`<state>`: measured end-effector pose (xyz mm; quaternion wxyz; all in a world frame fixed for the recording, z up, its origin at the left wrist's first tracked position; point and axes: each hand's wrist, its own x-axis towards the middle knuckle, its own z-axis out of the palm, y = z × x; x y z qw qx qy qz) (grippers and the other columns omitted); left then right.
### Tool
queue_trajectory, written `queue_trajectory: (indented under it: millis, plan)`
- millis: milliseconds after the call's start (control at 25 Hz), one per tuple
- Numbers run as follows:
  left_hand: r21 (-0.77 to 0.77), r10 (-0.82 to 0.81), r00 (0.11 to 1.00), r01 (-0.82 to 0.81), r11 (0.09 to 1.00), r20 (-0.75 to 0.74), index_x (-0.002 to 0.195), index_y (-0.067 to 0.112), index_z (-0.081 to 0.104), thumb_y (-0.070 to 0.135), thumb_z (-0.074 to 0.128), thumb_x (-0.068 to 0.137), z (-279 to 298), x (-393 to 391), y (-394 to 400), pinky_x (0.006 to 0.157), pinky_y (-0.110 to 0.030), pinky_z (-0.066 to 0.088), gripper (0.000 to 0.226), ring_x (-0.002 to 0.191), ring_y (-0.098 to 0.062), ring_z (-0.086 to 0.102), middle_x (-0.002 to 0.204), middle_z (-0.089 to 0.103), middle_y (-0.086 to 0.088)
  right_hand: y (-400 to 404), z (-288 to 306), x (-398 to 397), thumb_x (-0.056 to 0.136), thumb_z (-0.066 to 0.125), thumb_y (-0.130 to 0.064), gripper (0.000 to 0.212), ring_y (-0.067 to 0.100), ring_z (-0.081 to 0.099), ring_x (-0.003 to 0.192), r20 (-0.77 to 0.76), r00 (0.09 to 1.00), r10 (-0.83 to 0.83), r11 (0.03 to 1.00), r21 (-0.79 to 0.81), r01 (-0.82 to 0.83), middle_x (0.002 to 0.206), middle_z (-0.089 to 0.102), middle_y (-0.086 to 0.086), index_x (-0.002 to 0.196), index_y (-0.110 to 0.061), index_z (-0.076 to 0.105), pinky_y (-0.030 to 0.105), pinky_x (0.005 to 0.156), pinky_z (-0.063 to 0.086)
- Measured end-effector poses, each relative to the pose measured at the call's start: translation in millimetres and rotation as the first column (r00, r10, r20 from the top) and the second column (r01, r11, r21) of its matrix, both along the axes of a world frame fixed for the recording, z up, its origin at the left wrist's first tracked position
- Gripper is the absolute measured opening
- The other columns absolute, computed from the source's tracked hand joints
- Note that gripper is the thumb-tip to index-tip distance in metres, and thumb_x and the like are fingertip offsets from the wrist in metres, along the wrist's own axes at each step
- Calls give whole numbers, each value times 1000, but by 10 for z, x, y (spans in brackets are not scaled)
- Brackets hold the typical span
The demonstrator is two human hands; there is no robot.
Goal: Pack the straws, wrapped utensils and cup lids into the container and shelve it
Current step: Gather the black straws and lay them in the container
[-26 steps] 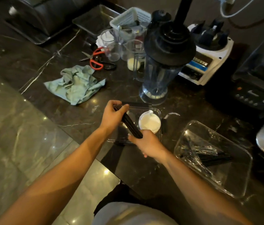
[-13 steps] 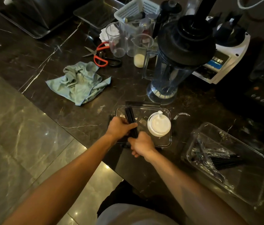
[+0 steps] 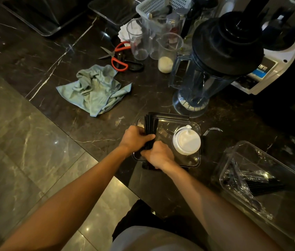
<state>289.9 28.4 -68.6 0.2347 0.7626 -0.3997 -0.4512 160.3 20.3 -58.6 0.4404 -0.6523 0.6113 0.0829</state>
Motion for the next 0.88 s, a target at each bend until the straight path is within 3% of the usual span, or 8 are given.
queue_trajectory:
  millis: [120, 200, 320, 520, 760, 880]
  plan:
    - [4, 35, 999, -35, 999, -3, 96, 14, 80, 34, 79, 89, -25, 59, 19, 75, -29, 58, 21, 85, -11, 75, 86, 78, 0, 24, -44, 61, 87, 69, -38, 24, 20, 70, 75, 81, 991, -108, 992, 74, 102, 87, 71, 2, 101, -18, 71, 35, 61, 60]
    - [-5, 50, 999, -50, 999, -11, 92, 12, 78, 35, 78, 90, -65, 47, 56, 72, -30, 58, 23, 82, -14, 75, 83, 77, -2, 49, -50, 75, 87, 69, -38, 24, 22, 69, 81, 75, 991, -111, 993, 42, 108, 89, 71, 1, 100, -18, 71, 35, 64, 56]
    - [-44, 33, 998, -35, 998, -58, 96, 12, 76, 39, 73, 93, -48, -20, 112, 72, -29, 57, 27, 78, -13, 73, 81, 76, -1, 77, -3, 11, 93, 64, -38, 21, 22, 66, 83, -13, 999, -30, 997, -77, 29, 86, 65, -3, 97, -18, 67, 33, 68, 50]
    - [-134, -10, 1000, 8, 991, -18, 109, 16, 72, 42, 75, 90, -77, -146, 267, 77, -29, 59, 32, 81, -12, 73, 85, 75, 0, 237, -19, -219, 95, 64, -38, 33, 24, 71, 93, -79, 996, -31, 944, -329, 3, 92, 68, -1, 116, -14, 56, 32, 70, 43]
    - [-99, 17, 999, -21, 995, -45, 100, 13, 75, 35, 74, 93, -74, -118, 196, 76, -29, 59, 23, 78, -9, 74, 81, 76, 0, 148, 55, -191, 93, 66, -40, 35, 26, 71, 96, -205, 974, 101, 936, -312, -162, 103, 72, 5, 114, -12, 60, 32, 69, 42]
    - [-93, 13, 1000, -14, 996, -13, 97, 11, 77, 36, 69, 97, -43, -145, 170, 75, -30, 61, 26, 76, -7, 73, 81, 77, 2, 172, 64, -165, 87, 70, -53, 55, 27, 69, 103, -265, 955, 133, 908, -352, -225, 112, 70, 9, 119, -10, 60, 35, 75, 50]
